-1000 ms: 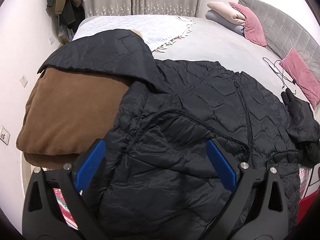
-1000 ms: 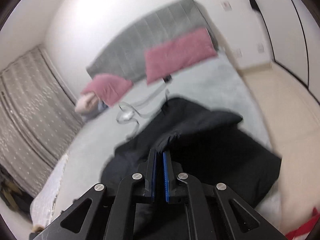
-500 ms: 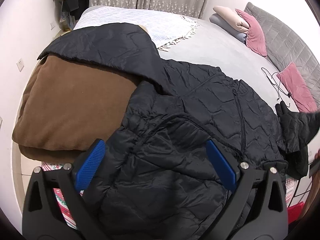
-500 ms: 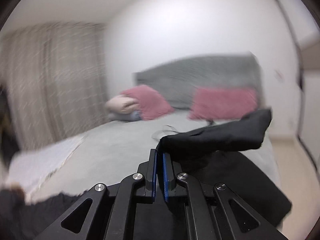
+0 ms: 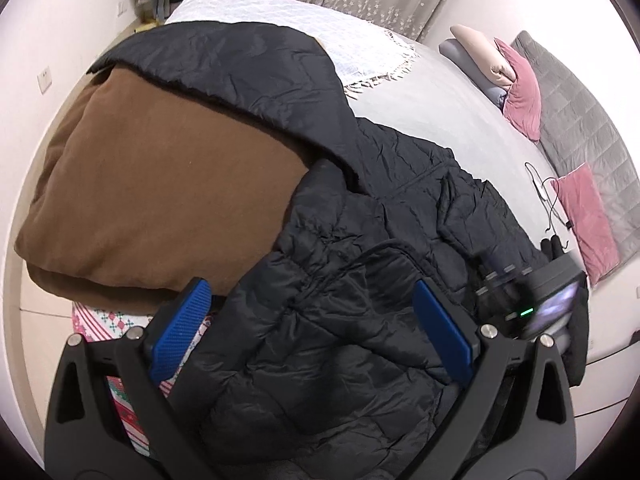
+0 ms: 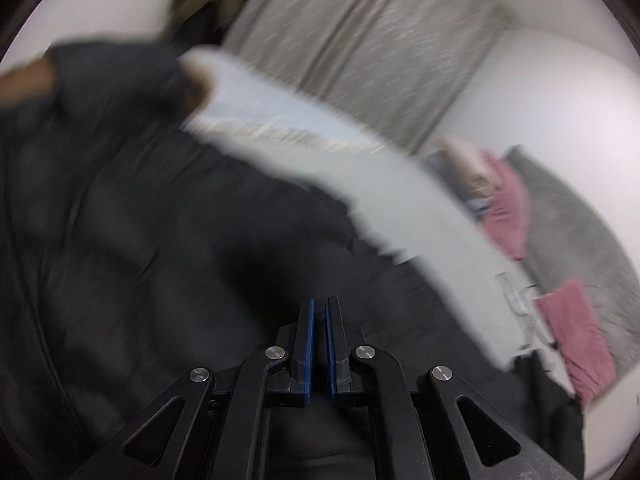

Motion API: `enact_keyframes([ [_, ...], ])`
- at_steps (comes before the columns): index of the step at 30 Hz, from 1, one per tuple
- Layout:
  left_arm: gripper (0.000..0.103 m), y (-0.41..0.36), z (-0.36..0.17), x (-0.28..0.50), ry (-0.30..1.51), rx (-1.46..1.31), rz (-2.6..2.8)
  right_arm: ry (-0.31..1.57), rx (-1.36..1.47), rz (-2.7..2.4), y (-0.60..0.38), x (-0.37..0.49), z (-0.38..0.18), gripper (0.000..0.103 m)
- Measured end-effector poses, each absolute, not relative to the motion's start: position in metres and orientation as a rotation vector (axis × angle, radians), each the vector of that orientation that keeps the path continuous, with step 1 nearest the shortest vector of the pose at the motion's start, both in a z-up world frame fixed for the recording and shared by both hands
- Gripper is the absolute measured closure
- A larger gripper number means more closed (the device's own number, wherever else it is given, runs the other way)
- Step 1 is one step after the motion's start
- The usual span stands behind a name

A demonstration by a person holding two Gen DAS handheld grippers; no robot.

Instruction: Fold large clothes

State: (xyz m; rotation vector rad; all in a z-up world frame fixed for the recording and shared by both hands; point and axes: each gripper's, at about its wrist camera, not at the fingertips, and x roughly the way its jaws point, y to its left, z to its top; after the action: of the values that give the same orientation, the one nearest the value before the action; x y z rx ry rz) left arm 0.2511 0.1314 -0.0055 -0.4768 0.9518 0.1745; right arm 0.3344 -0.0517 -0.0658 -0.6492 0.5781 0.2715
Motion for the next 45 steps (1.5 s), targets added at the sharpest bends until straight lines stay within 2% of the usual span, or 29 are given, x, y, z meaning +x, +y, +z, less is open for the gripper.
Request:
enact_keyframes([
  [3, 0.003, 0.133, -0.006, 0.251, 0.956, -0.505, 0.165, 0.624, -0.684, 0.324, -0.052, 0.332, -0.085, 0.098],
  [9, 0.003, 0.127, -0.008, 0.254, 0.969, -0.500, 0.153, 0.610, -0.569, 0.350, -0.069, 0.324, -0.060, 0.096],
  [14, 0.003, 0.121, -0.009, 0.254, 0.974, -0.474, 0.149, 0.655, -0.437, 0.302, -0.077, 0.341, -0.048, 0.058],
  [17, 0.003, 0.122, -0.010, 0.255, 0.975, -0.475, 0.148, 0.688, -0.423, 0.285, -0.076, 0.355, -0.051, 0.053],
  [24, 0.003, 0.122, -0.011, 0.256, 0.978, -0.470, 0.147, 0.719, -0.558, 0.258, -0.050, 0.373, -0.073, 0.055],
  [25, 0.003, 0.122, -0.011, 0.255, 0.979, -0.469, 0.146, 0.729, -0.551, 0.270, -0.050, 0.375, -0.075, 0.069],
  [26, 0.003, 0.123, -0.011, 0.256, 0.980, -0.470, 0.146, 0.745, -0.541, 0.291, -0.051, 0.377, -0.077, 0.092],
  [29, 0.003, 0.125, -0.011, 0.255, 0.978, -0.479, 0.148, 0.752, -0.561, 0.307, -0.052, 0.372, -0.076, 0.097],
  [34, 0.003, 0.126, -0.009, 0.255, 0.973, -0.485, 0.156, 0.710, -0.495, 0.399, -0.057, 0.338, -0.058, 0.098],
  [40, 0.003, 0.131, -0.009, 0.257, 0.966, -0.474, 0.181, 0.816, -0.541, 0.358, -0.052, 0.341, -0.081, 0.093],
  [42, 0.003, 0.139, -0.007, 0.257, 0.952, -0.484, 0.196, 0.834, -0.464, 0.394, -0.057, 0.340, -0.067, 0.086],
  [44, 0.003, 0.146, -0.004, 0.256, 0.938, -0.497, 0.208, 0.832, -0.394, 0.410, -0.066, 0.333, -0.047, 0.070],
  [45, 0.003, 0.147, -0.004, 0.256, 0.936, -0.501, 0.210, 0.830, -0.359, 0.410, -0.071, 0.327, -0.035, 0.066],
])
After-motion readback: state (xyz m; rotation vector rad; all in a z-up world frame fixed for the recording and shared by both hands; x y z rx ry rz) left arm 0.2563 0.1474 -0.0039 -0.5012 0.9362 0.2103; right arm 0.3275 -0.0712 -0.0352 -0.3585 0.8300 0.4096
